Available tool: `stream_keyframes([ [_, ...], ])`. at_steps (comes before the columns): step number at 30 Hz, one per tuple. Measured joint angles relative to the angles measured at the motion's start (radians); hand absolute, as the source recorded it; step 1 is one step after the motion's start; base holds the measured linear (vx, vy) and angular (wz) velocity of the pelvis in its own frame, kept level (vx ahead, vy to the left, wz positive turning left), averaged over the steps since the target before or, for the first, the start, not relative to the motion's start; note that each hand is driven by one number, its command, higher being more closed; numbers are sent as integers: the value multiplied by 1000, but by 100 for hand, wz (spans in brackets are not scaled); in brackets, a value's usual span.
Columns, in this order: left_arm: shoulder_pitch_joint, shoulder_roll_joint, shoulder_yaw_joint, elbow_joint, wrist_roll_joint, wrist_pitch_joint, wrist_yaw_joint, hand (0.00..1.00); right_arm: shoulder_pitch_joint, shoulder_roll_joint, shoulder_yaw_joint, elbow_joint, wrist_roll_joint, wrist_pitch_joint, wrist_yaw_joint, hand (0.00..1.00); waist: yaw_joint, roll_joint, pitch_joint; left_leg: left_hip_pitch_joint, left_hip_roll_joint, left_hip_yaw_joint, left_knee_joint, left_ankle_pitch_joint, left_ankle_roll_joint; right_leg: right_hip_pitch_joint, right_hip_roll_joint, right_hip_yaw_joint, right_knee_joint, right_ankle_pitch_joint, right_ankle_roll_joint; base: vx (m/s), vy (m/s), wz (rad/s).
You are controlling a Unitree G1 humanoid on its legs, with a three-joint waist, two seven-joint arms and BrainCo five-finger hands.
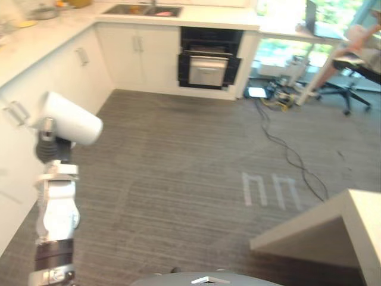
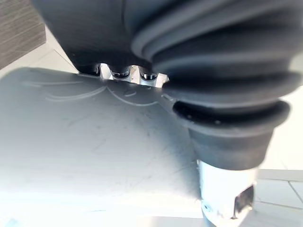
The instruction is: Walk over to the sink, pick up the cup, carry it to the dishwasher, place the cup inside the dishwasher, then close the dishwasher door
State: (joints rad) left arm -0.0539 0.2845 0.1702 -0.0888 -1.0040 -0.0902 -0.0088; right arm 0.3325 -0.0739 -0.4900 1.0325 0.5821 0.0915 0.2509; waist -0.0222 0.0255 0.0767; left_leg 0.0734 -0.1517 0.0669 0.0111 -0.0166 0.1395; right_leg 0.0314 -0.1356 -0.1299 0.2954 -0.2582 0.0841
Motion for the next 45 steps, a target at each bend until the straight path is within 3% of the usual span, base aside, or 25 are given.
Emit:
stream_keyframes([
  [2,64,-19,-87,-23,51,49,19,100,-71,-8,64,-17,0,14,1,0,9,0,-3,26,0,-13,-5,0,-1,23,-2,-21,-53,45,-6,44,27,26],
  [4,84,-32,-94,-23,68,77,31,100,-118,-19,122,-41,-3,37,-14,0,15,1,-3,31,0,-13,-36,6,-8,22,2,-22,-82,80,-18,-73,-45,-6],
  [6,87,-32,-88,-23,69,81,32,100,-126,-44,171,-46,-1,67,-10,0,19,-5,-9,32,16,46,-67,-21,-33,25,2,-28,-127,132,8,-99,-99,-5],
  [7,87,-31,-84,-25,69,81,32,100,-134,-56,201,-57,0,83,-10,0,13,-11,-13,29,45,138,-65,-33,-65,39,5,-45,-161,164,11,-54,-108,1],
  [9,88,-31,-85,-21,82,81,28,100,-134,-77,250,-72,9,104,-13,0,0,2,-20,30,65,157,-70,-5,-65,44,28,-46,-199,184,-1,-23,-135,-2],
  [16,88,-32,-89,12,144,90,17,100,-138,-87,300,-72,48,132,-15,0,-14,-3,-24,35,106,172,-88,16,-96,65,76,-43,-277,220,-34,-21,-92,-8],
  [17,88,-32,-103,62,203,89,17,100,-139,-85,321,-73,50,150,-12,0,-45,-7,-23,34,143,191,-94,25,-125,105,121,-33,-380,274,-65,0,0,0],
  [23,89,-34,-109,64,204,86,18,100,-131,-83,320,-70,50,148,-12,0,-46,-11,-21,34,144,192,-94,25,-125,105,121,-34,-381,274,-65,0,0,0],
  [28,145,-101,-132,107,295,39,31,100,-127,-54,250,-28,39,98,-12,0,-51,-10,-20,35,143,200,-93,19,-123,104,121,-34,-381,265,-56,0,0,-2],
  [30,178,-133,-153,110,326,31,34,100,-125,-52,219,-20,39,83,-13,0,-43,-2,-19,38,143,218,-88,7,-125,80,107,-57,-330,230,-64,4,27,-24],
  [31,186,-164,-178,111,352,26,46,100,-124,-52,181,5,40,73,-14,0,-39,6,-19,32,139,238,-88,-6,-114,23,78,-82,-212,167,-52,31,89,2],
  [32,181,-181,-223,110,390,24,53,100,-123,-49,150,16,43,59,-19,0,-49,-6,-16,39,118,252,-69,-22,-102,-22,23,-126,-78,97,-17,66,96,26],
  [33,175,-187,-249,110,412,22,54,100,-113,-50,143,20,48,50,-19,0,-59,-2,-17,42,113,252,-56,-35,-100,-36,-6,-140,2,74,-8,100,67,45],
  [34,154,-203,-290,115,452,16,55,100,-111,-55,127,30,60,21,-21,0,-63,-15,20,55,94,241,-31,-62,-82,-109,-72,-154,238,47,-2,69,69,38],
  [35,139,-210,-322,128,470,16,54,100,-105,-53,125,30,69,-6,-21,0,-72,-4,30,66,91,226,4,-89,-69,-202,-128,-156,470,110,-81,54,74,30],
  [36,133,-209,-337,135,475,16,54,100,-101,-50,127,30,80,-14,-21,0,-78,-1,34,80,91,215,16,-99,-62,-243,-137,-152,552,123,-88,96,97,32],
  [37,124,-210,-343,146,482,16,57,100,-98,-44,134,30,81,-28,-19,0,-91,7,35,100,103,202,28,-117,-61,-280,-126,-130,601,85,-68,180,70,33],
  [39,89,-205,-342,151,482,12,67,100,-98,-21,138,21,79,-54,-16,0,-102,15,43,118,115,174,26,-126,-64,-314,-83,-123,476,63,-48,254,25,38],
  [41,45,-199,-348,151,497,5,63,100,-95,-4,154,9,80,-71,-14,0,-102,12,45,122,135,143,26,-134,-75,-313,-11,-95,167,123,-26,361,-80,51],
  [42,13,-180,-372,141,533,2,52,100,-91,11,165,0,79,-93,-15,0,-100,2,45,132,141,113,25,-150,-94,-294,33,-54,-165,267,5,331,-134,53],
  [44,8,-167,-376,128,557,0,39,100,-87,22,175,-19,79,-98,-21,0,-90,-27,67,162,139,108,27,-169,-102,-275,34,-44,-258,301,13,347,-205,39],
  [45,37,-164,-372,109,564,0,24,100,-48,33,184,-61,79,-98,-33,0,-85,-57,66,220,134,97,46,-221,-125,-268,10,-57,-176,272,-13,529,-315,26],
])
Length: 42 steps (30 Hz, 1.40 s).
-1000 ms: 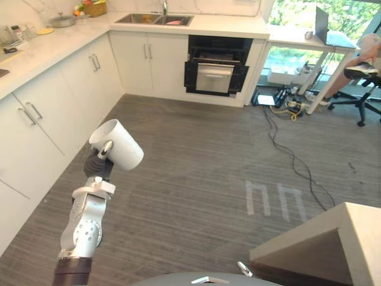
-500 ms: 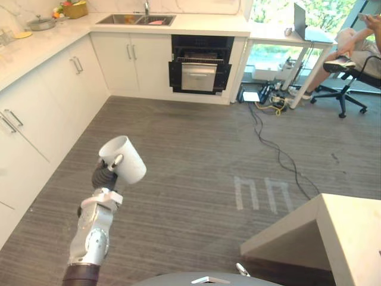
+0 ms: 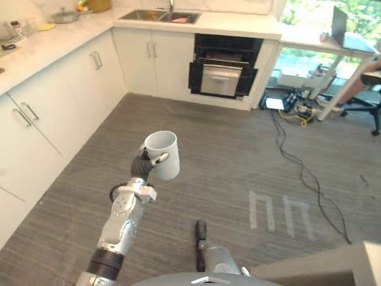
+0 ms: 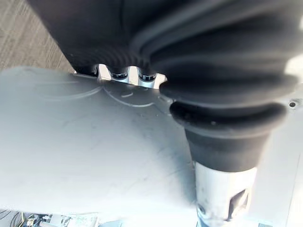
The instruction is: Walk over to the sink, pick up the cup, carry it to the dishwasher, place the cup inside the dishwasher, then close the dishwasher door
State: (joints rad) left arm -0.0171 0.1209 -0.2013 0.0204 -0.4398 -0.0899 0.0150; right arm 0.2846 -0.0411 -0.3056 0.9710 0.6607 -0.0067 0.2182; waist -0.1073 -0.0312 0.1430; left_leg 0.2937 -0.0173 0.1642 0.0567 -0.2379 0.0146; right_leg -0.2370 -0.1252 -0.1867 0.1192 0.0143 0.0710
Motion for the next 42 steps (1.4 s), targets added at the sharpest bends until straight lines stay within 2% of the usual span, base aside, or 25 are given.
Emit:
stream_keyframes([
  [1,20,-6,10,-19,0,0,-2,100,20,-6,6,-15,0,1,-16,0,4,-1,-4,37,13,0,4,-29,-14,-8,-4,-22,74,53,-43,709,-365,35],
  [2,32,-5,2,-45,-2,1,-8,100,26,-13,6,-21,-1,-2,-26,0,1,39,-11,63,53,-3,14,-66,-32,-26,17,-32,174,63,-64,683,-309,26],
  [4,28,-16,5,-57,-11,3,-27,100,25,-20,5,-21,0,-18,-38,0,-3,95,-34,67,105,-8,33,-81,-40,-60,42,-69,290,-30,-105,627,-292,38],
  [7,43,-30,2,-57,-7,5,-43,100,30,-8,-2,-23,-4,-35,-56,0,-10,82,-38,53,122,0,197,-16,-52,2,27,-97,364,-146,-104,411,-248,29],
  [8,48,-37,2,-58,-3,5,-40,100,33,-6,-1,-34,-19,-41,-58,0,-7,80,-35,12,144,4,340,6,-88,42,35,-99,348,-172,-112,456,-295,14],
  [9,54,-54,2,-61,11,2,-36,100,51,-11,10,-75,-44,-60,-62,0,-2,83,-31,-103,205,-4,607,90,-190,105,59,-102,302,-183,-116,291,-171,1],
  [10,60,-61,3,-65,11,-1,-33,100,59,-14,11,-100,-54,-64,-66,0,0,89,-33,-158,237,-8,721,167,-222,136,77,-103,276,-185,-118,434,-132,-18],
  [11,77,-64,4,-77,12,-9,-22,100,62,-31,30,-142,-77,-79,-72,0,8,105,-35,-236,292,5,903,241,-209,197,103,-103,226,-191,-130,363,-16,-37],
  [14,105,-65,18,-89,13,-19,6,100,26,-78,111,-257,-73,-97,-103,0,21,100,-32,-383,379,136,1051,131,-65,330,121,-66,138,-207,-136,359,-8,-43],
  [17,130,-66,67,-90,36,-33,32,100,-110,-101,137,-297,-67,-114,-137,0,59,80,-30,-438,332,204,708,47,-88,351,80,-9,123,-214,-121,325,81,-77],
  [19,134,-73,95,-108,83,-41,60,100,-174,-109,167,-372,-67,-141,-167,0,59,77,-26,-430,253,162,213,112,-131,361,41,13,139,-197,-69,382,205,-40],
  [21,132,-74,99,-157,120,-43,70,100,-196,-116,177,-410,-63,-172,-177,0,57,80,-25,-455,256,118,64,154,-176,381,35,16,139,-212,-44,409,262,-11],
  [22,123,-73,103,-167,132,-53,70,100,-199,-120,174,-408,-59,-187,-177,0,56,78,-16,-461,256,125,58,164,-167,405,23,17,142,-233,-11,487,388,-6],
  [23,114,-68,111,-164,140,-63,68,100,-198,-123,161,-401,-52,-202,-177,0,55,74,-8,-437,242,143,81,261,-138,456,-15,18,152,-274,30,396,360,-8],
  [25,115,-64,126,-164,139,-64,69,100,-177,-119,159,-402,-34,-209,-175,0,52,41,-4,-429,193,130,137,284,-119,480,-64,18,182,-296,29,399,352,-7],
  [27,113,-60,156,-164,136,-63,66,100,-144,-100,154,-403,-30,-208,-175,0,52,-5,-12,-415,103,116,195,251,-49,448,-164,23,333,-290,14,404,356,-5],
  [28,108,-56,160,-163,136,-57,66,100,-129,-76,140,-404,-31,-205,-176,0,48,-27,-13,-392,66,141,206,227,-7,404,-219,39,450,-253,20,394,352,3],
  [31,75,-45,127,-154,138,-51,63,100,-90,-25,131,-408,-30,-191,-176,0,40,-42,-7,-316,5,127,216,150,33,306,-294,86,706,-21,44,363,284,14],
  [32,66,-39,110,-155,140,-51,65,100,-81,-7,133,-407,-32,-188,-176,0,37,-35,-2,-288,0,123,215,130,42,259,-289,116,805,-48,47,373,223,8],
  [33,58,-42,93,-152,140,-51,70,100,-75,9,145,-413,-39,-187,-175,0,32,-34,-2,-239,-1,118,196,114,58,189,-265,113,898,-146,20,343,152,8],
  [34,46,-41,65,-143,140,-50,71,100,-51,20,158,-450,-39,-187,-175,0,24,-11,3,-198,-1,110,161,104,55,127,-215,91,898,-211,12,278,100,6],
  [36,22,-37,33,-141,140,-51,63,100,-8,24,187,-539,-39,-189,-171,0,-1,-7,-1,-161,-1,98,104,100,49,18,-129,59,748,-257,14,279,51,25],
  [38,-1,-14,-2,-135,139,-50,21,100,45,35,177,-628,-39,-196,-157,0,-32,-17,-1,-127,4,81,65,99,47,-26,-63,-7,432,-203,2,341,-9,43],
  [40,7,-2,-24,-142,135,-50,-35,100,109,34,177,-726,-38,-217,-128,0,-23,-26,6,-40,7,110,75,37,0,-11,-12,-111,97,-55,-13,436,-59,-7],
  [42,32,6,-17,-180,133,-57,-53,100,144,26,189,-788,-38,-235,-104,0,-12,-46,-13,27,-6,122,101,-47,-24,-4,-16,-167,104,-22,-65,515,-92,-38],
])
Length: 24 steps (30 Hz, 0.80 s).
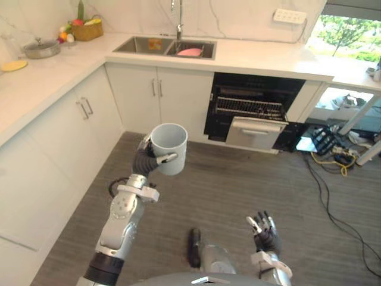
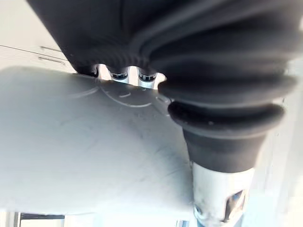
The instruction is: Walk over to the sink, pick up the cup, carry it to the dishwasher, place the cup inside the dishwasher, then close the dishwasher door
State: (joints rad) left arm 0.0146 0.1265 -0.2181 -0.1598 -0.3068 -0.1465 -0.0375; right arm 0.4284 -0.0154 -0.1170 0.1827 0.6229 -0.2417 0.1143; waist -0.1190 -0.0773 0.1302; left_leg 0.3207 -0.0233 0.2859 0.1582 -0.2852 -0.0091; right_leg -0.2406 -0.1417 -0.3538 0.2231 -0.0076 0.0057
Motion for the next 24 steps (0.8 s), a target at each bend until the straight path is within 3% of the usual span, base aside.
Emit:
stream_keyframes([
  [1,14,-13,1,-15,-10,-13,-8,100,-4,-16,9,-22,0,0,10,0,10,20,-15,43,21,21,2,-48,-10,-10,4,-17,71,49,-48,707,-110,-52],
  [2,22,-24,-3,-27,-24,-15,-19,100,-7,-32,15,-39,0,0,8,0,15,60,-34,59,51,38,2,-82,4,-25,26,-30,119,46,-56,725,-146,-46],
  [4,12,-34,-11,-38,-29,-18,-38,100,-11,-32,16,-79,-1,0,7,0,5,120,-64,78,91,49,24,-135,80,-51,59,-50,220,-35,-114,631,-199,-18],
  [5,-5,-41,-12,-36,-37,-16,-46,100,-22,-9,18,-91,-2,4,3,0,-2,130,-61,37,144,53,221,-105,26,-35,72,-53,286,-119,-145,529,-227,-16],
  [6,-3,-50,-12,-36,-41,-16,-49,100,-22,0,19,-97,-2,4,1,0,3,123,-57,0,172,53,345,-70,-1,-16,80,-47,293,-141,-142,509,-233,-29],
  [7,-3,-61,-16,-35,-44,-17,-51,100,-20,6,19,-128,-2,5,-10,0,9,117,-51,-62,214,36,536,14,-42,20,96,-35,294,-169,-132,383,-153,-31],
  [8,-1,-78,-24,-34,-45,-17,-51,100,-15,3,22,-178,-2,4,-21,0,10,113,-46,-156,255,-8,757,108,-114,65,117,-21,287,-201,-129,387,-120,-29],
  [9,2,-85,-25,-34,-46,-17,-46,100,-19,2,26,-207,-3,3,-29,0,10,118,-43,-206,276,-15,863,117,-126,92,132,-11,276,-214,-127,578,-109,-37],
  [10,8,-93,-24,-33,-46,-17,-30,100,-30,-12,30,-249,-4,-4,-30,0,9,124,-36,-283,315,-8,984,110,-110,154,156,5,245,-232,-126,474,-61,-50],
  [11,17,-94,-18,-32,-47,-19,-17,100,-46,-24,37,-258,-17,-19,-30,0,13,119,-36,-350,331,3,994,88,-73,206,168,31,211,-244,-120,527,-52,-62],
  [13,31,-97,-12,-31,-60,-31,1,100,-77,-36,45,-259,-23,-19,-30,0,46,109,-40,-412,339,35,882,51,-33,244,170,98,180,-253,-110,402,-27,-107],
  [14,45,-100,-3,-31,-63,-43,17,100,-116,-41,54,-261,-23,-19,-28,0,69,109,-42,-445,347,49,650,36,-41,266,171,158,152,-254,-100,411,-2,-129],
  [15,54,-103,5,-32,-62,-47,19,100,-131,-44,61,-263,-23,-18,-27,0,68,108,-42,-447,345,47,523,41,-47,275,171,180,143,-251,-98,418,32,-118],
  [17,83,-113,26,-34,-62,-57,33,100,-155,-59,68,-281,-24,-18,-10,0,65,115,-48,-448,329,5,138,99,-88,279,169,236,133,-257,-88,384,126,-85],
  [18,97,-116,32,-33,-62,-59,42,100,-167,-75,62,-281,-23,-17,13,0,58,121,-52,-486,333,-13,54,126,-122,279,169,264,129,-267,-70,528,234,-88],
  [20,103,-116,37,-16,-63,-63,51,100,-165,-101,47,-281,-22,-17,34,0,56,120,-51,-500,321,44,21,190,-124,312,147,292,129,-291,-29,479,257,-66],
  [21,105,-115,43,-14,-63,-67,56,100,-165,-118,26,-285,-21,-19,48,0,51,120,-52,-476,290,44,3,235,-106,347,126,294,143,-317,16,591,445,-62],
  [22,105,-112,59,-14,-63,-77,56,100,-169,-138,13,-281,-21,-18,62,0,59,111,-56,-444,235,-29,4,283,-89,363,91,302,192,-357,73,487,389,-77],
  [23,108,-106,74,-14,-64,-79,57,100,-170,-142,14,-280,-20,-14,69,0,69,101,-65,-431,202,-48,23,298,-87,363,63,312,234,-379,101,455,421,-98],
  [24,120,-107,114,-12,-65,-81,62,100,-167,-139,18,-280,-20,-7,90,0,82,66,-81,-410,142,-60,64,291,-80,345,3,310,334,-398,132,432,391,-72],
])
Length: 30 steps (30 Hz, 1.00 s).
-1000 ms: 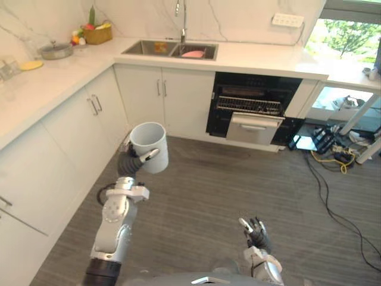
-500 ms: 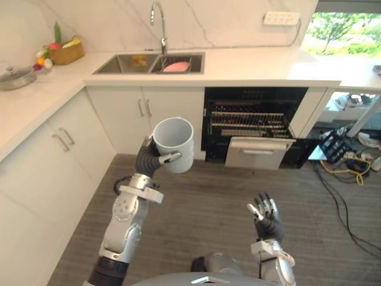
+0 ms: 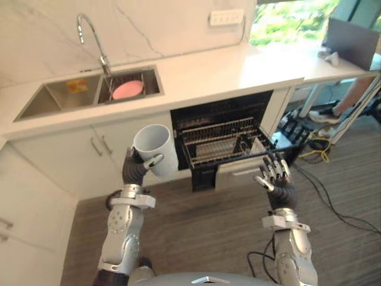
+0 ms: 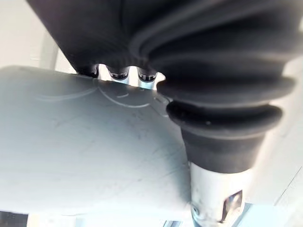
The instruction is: Walk over to the sink, pick up the cup, carry it to the dishwasher, place the cup inside the dishwasher, then close the dishwasher door
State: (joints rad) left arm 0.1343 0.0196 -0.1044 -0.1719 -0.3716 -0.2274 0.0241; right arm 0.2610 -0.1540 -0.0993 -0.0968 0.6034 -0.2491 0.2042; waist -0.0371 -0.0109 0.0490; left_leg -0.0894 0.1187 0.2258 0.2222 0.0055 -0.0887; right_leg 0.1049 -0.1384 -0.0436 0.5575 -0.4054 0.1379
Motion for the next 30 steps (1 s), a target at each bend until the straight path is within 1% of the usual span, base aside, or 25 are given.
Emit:
stream_keyframes([
  [1,-2,7,33,12,1,0,14,100,3,25,-1,1,3,13,11,0,-12,-45,-6,35,-47,24,30,-47,31,-31,-72,-9,125,20,37,528,455,-42],
  [2,-8,10,42,20,1,-1,20,100,3,38,-2,1,14,15,11,0,-18,-61,-2,48,-65,25,53,-63,35,-52,-103,-16,195,50,76,506,403,5],
  [3,-14,19,47,31,2,-1,29,100,3,62,1,1,29,19,11,0,-22,-77,6,77,-84,32,81,-103,55,-100,-147,-27,336,150,104,304,223,7],
  [4,-13,22,46,31,3,-1,35,100,2,77,13,2,29,22,11,0,-21,-72,14,109,-89,37,74,-126,69,-141,-174,-25,428,231,92,327,232,-7],
  [5,-13,22,46,30,3,-6,40,100,-2,83,48,2,26,23,12,0,-15,-70,17,159,-86,48,50,-144,75,-188,-186,-51,511,204,35,272,185,-24],
  [6,-13,23,43,28,4,-11,51,100,-10,85,75,2,19,23,12,0,-12,-62,20,201,-78,55,18,-145,75,-214,-189,-94,518,173,1,254,162,-27],
  [7,-14,25,43,26,4,-13,59,100,-18,86,92,1,18,23,12,0,-13,-54,24,225,-70,61,-3,-145,75,-228,-182,-128,492,154,-11,236,138,-37],
  [8,-25,44,43,22,4,-15,69,100,-36,89,121,-6,20,19,11,0,-12,-39,22,248,-49,85,-41,-148,70,-281,-151,-202,346,127,-28,154,81,-32],
  [9,-29,54,43,16,4,-16,71,100,-39,90,128,-10,23,15,11,0,-14,-37,21,248,-43,92,-50,-154,68,-295,-137,-234,259,132,-34,171,56,-37],
  [10,-30,69,45,-8,4,-21,71,100,-35,101,131,-26,29,12,10,0,-13,-41,24,251,-42,106,-59,-165,54,-312,-117,-298,79,175,-64,195,-6,-37],
  [11,-15,80,48,-40,5,-33,71,100,-19,112,139,-53,28,7,10,0,-7,-58,30,279,-61,124,-57,-180,34,-314,-111,-373,-52,311,-112,266,-22,-50],
  [12,-6,80,53,-52,10,-42,70,100,-15,107,149,-65,28,3,10,0,-1,-70,36,295,-72,132,-50,-195,26,-312,-116,-411,-67,324,-190,305,-4,-77],
  [13,10,52,58,-53,30,-59,76,100,-13,88,166,-76,27,0,13,0,7,-27,43,308,-50,144,-46,-211,21,-301,-103,-426,-62,318,-195,263,2,-62],
  [14,2,39,51,-56,48,-71,78,100,-16,69,174,-86,26,-15,18,0,-5,3,52,310,-49,142,-50,-221,22,-301,-90,-432,-73,316,-195,220,17,-48],
  [15,-6,37,44,-57,58,-78,78,100,-23,63,174,-86,26,-17,20,0,-11,13,58,306,-46,142,-49,-228,25,-300,-75,-428,-88,316,-195,163,-6,-25],
  [16,-23,41,25,-57,73,-92,79,100,-36,55,174,-86,22,-18,26,0,-11,38,62,294,-32,144,-33,-249,32,-299,-47,-420,-123,315,-196,104,-1,-26],
  [19,-57,44,-19,-57,103,-103,105,100,-40,28,186,-86,18,-28,13,0,-15,63,70,293,39,157,78,-325,57,-248,23,-413,-165,270,-193,105,-16,-22],
  [20,-65,48,-32,-53,107,-104,109,100,-41,27,194,-86,18,-31,5,0,-15,62,72,278,57,152,151,-325,61,-233,30,-411,-177,270,-193,116,-15,-10],
  [21,-73,56,-70,-48,125,-108,128,100,-44,22,198,-90,18,-32,2,0,-15,62,78,194,106,134,363,-295,69,-203,46,-409,-204,272,-196,143,-31,-19],
  [22,-72,57,-91,-48,142,-111,146,100,-43,18,196,-119,18,-32,3,0,-13,69,84,117,153,115,543,-215,66,-156,68,-391,-247,276,-202,146,-32,-29],
  [23,-69,58,-100,-48,148,-112,154,100,-42,17,196,-137,18,-34,6,0,-10,72,86,95,164,109,602,-212,51,-139,72,-373,-268,280,-204,157,28,-54],
  [24,-64,59,-112,-42,160,-112,173,100,-42,17,196,-169,18,-38,12,0,1,74,82,73,165,104,591,-238,32,-130,69,-345,-282,280,-204,149,72,-74],
  [26,-64,58,-124,-31,161,-121,192,100,-53,13,197,-181,22,-43,37,0,2,82,76,73,142,99,459,-265,54,-128,51,-300,-281,279,-196,158,72,-79],
  [29,-43,55,-146,-2,195,-149,194,100,-43,-9,203,-185,33,-35,82,0,-1,72,68,72,102,3,204,-240,26,-139,8,-227,-285,280,-159,166,126,-73],
  [30,-29,51,-155,-2,201,-150,192,100,-43,-24,209,-187,40,-33,98,0,-5,77,60,74,93,-44,114,-202,17,-142,-2,-206,-294,287,-139,156,154,-48],
])
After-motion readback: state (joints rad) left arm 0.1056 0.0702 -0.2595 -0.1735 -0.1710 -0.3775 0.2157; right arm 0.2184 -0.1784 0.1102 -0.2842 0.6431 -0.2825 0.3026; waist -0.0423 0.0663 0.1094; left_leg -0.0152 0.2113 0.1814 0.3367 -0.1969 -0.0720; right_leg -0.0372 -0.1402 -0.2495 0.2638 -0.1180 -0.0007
